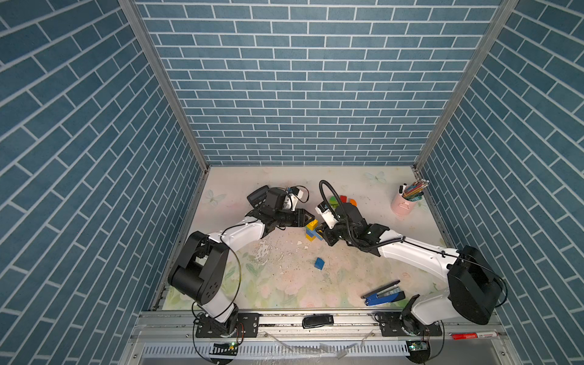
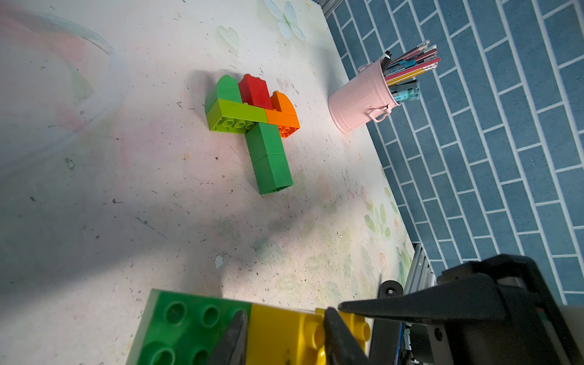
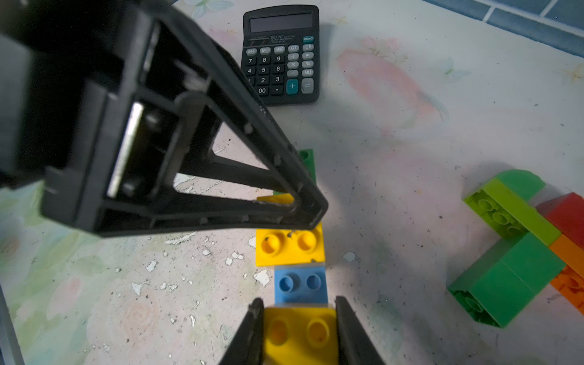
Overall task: Assemble a fork with lego
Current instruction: Assemble the lego brick with the lego brick.
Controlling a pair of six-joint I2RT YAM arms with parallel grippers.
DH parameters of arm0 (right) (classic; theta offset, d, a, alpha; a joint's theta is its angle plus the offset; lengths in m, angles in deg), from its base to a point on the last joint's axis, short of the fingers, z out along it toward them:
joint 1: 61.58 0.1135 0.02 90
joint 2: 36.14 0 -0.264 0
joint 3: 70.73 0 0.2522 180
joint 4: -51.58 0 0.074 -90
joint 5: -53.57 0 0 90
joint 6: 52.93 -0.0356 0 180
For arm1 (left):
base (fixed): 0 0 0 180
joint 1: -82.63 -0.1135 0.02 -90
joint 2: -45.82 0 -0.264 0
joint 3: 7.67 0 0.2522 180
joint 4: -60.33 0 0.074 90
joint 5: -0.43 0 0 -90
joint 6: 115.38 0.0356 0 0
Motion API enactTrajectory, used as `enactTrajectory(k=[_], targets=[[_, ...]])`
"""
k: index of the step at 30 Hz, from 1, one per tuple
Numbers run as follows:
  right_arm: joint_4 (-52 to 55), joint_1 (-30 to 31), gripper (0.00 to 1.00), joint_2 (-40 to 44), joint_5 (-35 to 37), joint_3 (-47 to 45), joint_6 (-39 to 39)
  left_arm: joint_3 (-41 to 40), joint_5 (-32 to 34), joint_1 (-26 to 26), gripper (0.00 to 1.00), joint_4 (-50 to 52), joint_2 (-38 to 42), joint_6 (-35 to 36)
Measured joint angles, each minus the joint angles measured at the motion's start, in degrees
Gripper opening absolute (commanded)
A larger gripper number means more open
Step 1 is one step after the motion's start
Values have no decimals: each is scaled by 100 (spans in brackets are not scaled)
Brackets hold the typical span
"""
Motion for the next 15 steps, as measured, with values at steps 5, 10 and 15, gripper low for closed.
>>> enactTrajectory(k=[5, 10, 15], targets=[[-42, 0, 0, -15, 120, 0, -63, 0, -2, 0, 41, 2, 0, 2], [-66, 7, 0, -55, 153, 0, -103, 0, -4, 2, 41, 7, 0, 2], [-188, 9, 0, -7, 149, -107, -101, 0, -17, 2, 41, 11, 0, 4]])
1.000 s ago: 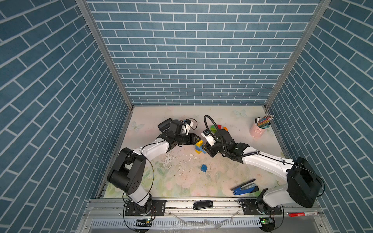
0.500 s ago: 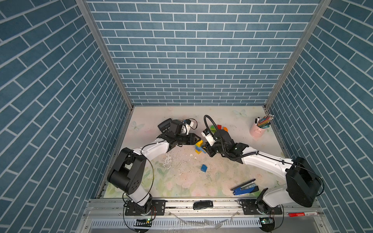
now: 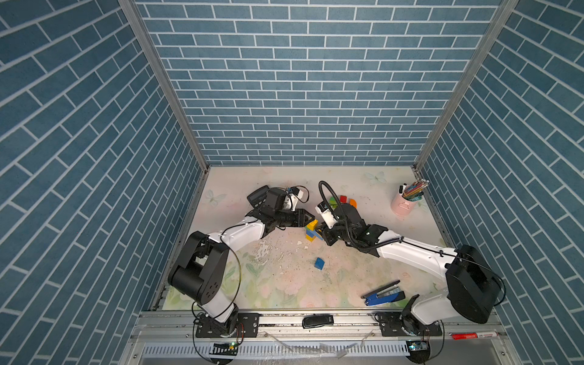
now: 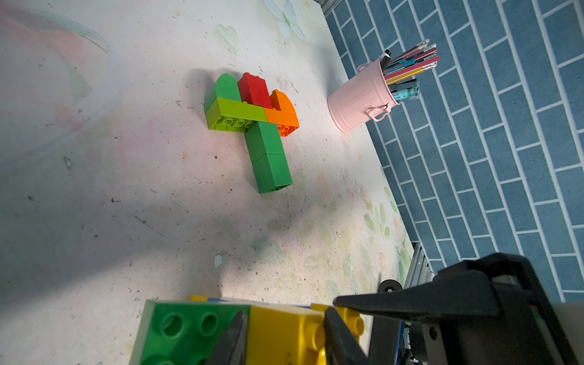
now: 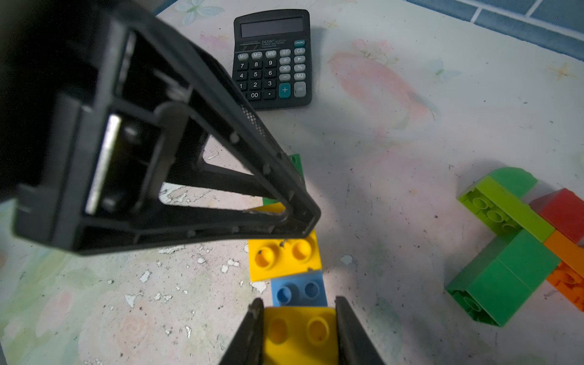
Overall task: Assemble a fork with lego
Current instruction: Assemble the lego brick with the lego brick.
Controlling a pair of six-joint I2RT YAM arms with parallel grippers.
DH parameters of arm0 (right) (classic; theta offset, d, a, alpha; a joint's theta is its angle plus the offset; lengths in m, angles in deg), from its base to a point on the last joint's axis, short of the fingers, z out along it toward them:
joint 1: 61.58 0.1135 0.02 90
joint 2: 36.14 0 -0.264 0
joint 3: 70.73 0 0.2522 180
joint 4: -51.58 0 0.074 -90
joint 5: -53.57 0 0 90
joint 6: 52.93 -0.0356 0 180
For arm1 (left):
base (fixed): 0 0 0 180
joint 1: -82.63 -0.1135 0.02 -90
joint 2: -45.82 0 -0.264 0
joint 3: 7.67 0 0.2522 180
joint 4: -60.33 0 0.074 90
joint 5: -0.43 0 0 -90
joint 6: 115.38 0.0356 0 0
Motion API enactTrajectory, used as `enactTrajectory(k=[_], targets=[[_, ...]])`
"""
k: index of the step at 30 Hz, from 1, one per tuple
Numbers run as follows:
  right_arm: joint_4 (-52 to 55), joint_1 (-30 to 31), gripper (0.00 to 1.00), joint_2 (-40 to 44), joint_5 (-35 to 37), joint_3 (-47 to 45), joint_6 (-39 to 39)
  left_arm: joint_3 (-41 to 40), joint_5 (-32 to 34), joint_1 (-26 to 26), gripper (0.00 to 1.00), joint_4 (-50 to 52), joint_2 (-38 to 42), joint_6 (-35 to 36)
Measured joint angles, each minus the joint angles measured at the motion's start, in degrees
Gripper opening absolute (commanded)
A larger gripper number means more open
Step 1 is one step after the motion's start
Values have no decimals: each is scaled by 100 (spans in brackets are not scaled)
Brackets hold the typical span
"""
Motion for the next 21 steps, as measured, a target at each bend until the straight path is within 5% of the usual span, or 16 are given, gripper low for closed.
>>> enactTrajectory(k=[21], targets=[[-1023, 0, 0, 240, -142, -730, 160, 0, -114, 28, 41, 37, 0, 9]])
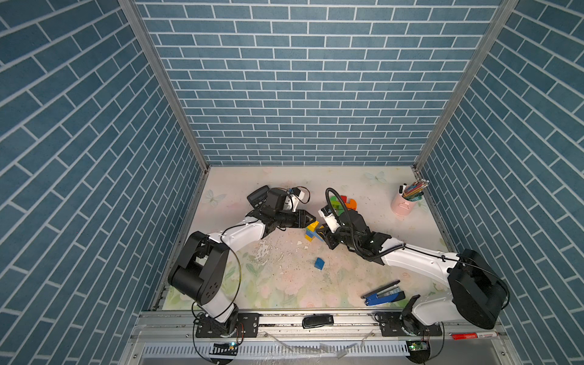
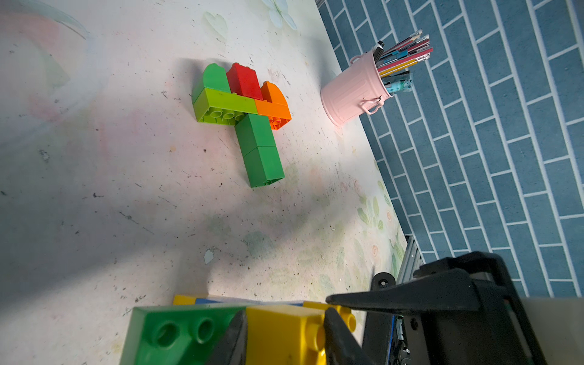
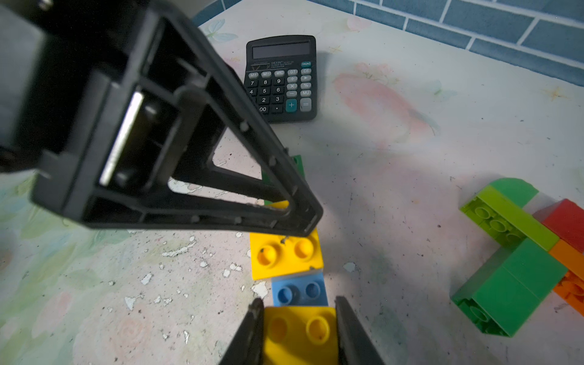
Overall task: Assemble a fork with lego
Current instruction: Assemble the lego brick with the lego brick.
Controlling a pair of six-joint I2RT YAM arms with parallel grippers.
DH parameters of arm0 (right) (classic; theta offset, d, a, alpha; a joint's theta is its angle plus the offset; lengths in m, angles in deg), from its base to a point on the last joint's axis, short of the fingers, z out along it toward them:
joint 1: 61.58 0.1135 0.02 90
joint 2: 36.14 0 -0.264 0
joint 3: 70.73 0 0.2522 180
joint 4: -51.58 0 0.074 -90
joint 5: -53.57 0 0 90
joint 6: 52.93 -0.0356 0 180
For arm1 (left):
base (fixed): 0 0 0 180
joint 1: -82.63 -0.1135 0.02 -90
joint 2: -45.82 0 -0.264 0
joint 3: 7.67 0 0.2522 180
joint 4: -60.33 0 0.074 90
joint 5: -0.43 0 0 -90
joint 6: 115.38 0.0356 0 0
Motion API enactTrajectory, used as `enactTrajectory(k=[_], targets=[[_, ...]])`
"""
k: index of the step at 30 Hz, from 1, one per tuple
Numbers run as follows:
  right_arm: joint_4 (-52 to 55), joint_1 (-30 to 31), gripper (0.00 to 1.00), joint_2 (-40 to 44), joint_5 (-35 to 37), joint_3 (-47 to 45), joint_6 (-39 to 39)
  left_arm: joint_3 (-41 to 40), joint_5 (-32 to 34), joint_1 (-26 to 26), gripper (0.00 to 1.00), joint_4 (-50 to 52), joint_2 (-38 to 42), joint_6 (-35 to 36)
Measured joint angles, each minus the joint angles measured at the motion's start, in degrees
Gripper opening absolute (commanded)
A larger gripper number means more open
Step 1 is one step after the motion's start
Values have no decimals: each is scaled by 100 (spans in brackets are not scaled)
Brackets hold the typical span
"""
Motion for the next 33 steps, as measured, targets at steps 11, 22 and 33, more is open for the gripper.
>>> enactTrajectory(k=[11, 22, 33], targets=[[-17, 66, 0, -2, 136, -11, 205, 0, 0, -2, 41, 0, 0, 0], [-219, 66, 17, 31, 87, -120, 129, 0, 2, -2, 41, 0, 0, 0], [-876, 59, 15, 138, -79, -544, 52, 0, -33, 0, 41, 4, 0, 2]])
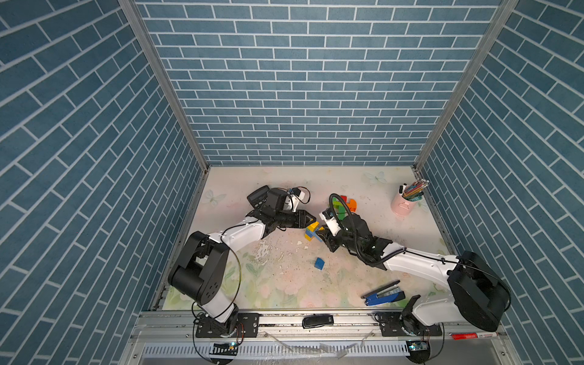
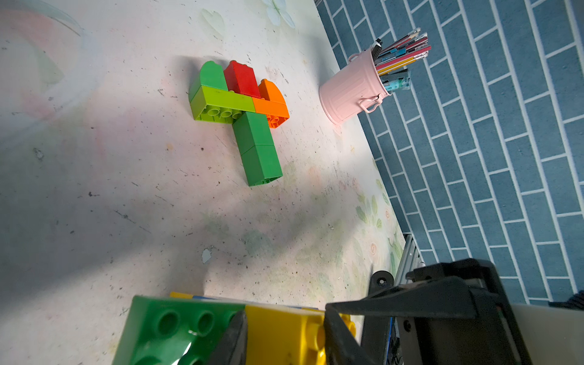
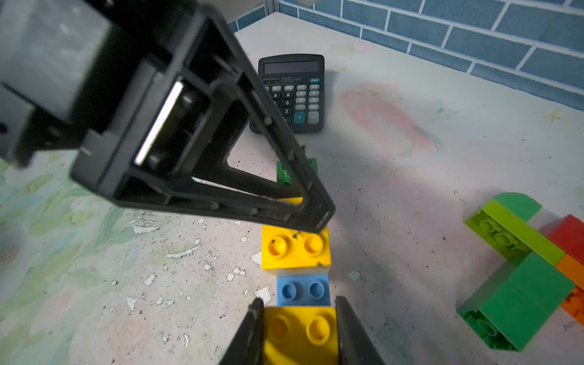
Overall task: Assemble a fork with lego
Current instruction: Assemble the lego brick with the lego brick.
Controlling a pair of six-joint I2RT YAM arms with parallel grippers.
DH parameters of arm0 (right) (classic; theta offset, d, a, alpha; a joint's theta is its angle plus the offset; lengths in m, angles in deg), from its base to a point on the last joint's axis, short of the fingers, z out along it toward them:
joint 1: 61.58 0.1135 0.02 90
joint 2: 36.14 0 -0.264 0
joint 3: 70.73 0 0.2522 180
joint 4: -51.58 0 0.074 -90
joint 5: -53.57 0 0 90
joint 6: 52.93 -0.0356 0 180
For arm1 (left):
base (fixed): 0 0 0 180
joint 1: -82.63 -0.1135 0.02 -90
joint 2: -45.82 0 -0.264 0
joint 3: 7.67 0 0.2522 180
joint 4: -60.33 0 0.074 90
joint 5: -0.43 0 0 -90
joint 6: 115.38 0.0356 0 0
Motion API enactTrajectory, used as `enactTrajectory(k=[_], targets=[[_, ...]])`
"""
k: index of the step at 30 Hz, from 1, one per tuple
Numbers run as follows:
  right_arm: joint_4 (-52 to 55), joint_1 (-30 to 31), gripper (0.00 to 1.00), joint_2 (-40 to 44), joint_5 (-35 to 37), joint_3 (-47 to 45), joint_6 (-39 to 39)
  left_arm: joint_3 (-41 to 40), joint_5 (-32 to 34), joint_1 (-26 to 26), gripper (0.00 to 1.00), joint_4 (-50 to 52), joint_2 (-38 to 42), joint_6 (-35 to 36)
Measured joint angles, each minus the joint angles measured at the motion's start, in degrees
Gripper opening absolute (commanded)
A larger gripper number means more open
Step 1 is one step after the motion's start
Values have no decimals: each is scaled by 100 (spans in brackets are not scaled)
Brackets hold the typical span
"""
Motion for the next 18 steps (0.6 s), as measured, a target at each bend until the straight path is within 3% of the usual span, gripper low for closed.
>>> enactTrajectory(k=[18], targets=[[-286, 0, 21, 4, -20, -142, -2, 0, 13, -2, 41, 0, 0, 4]])
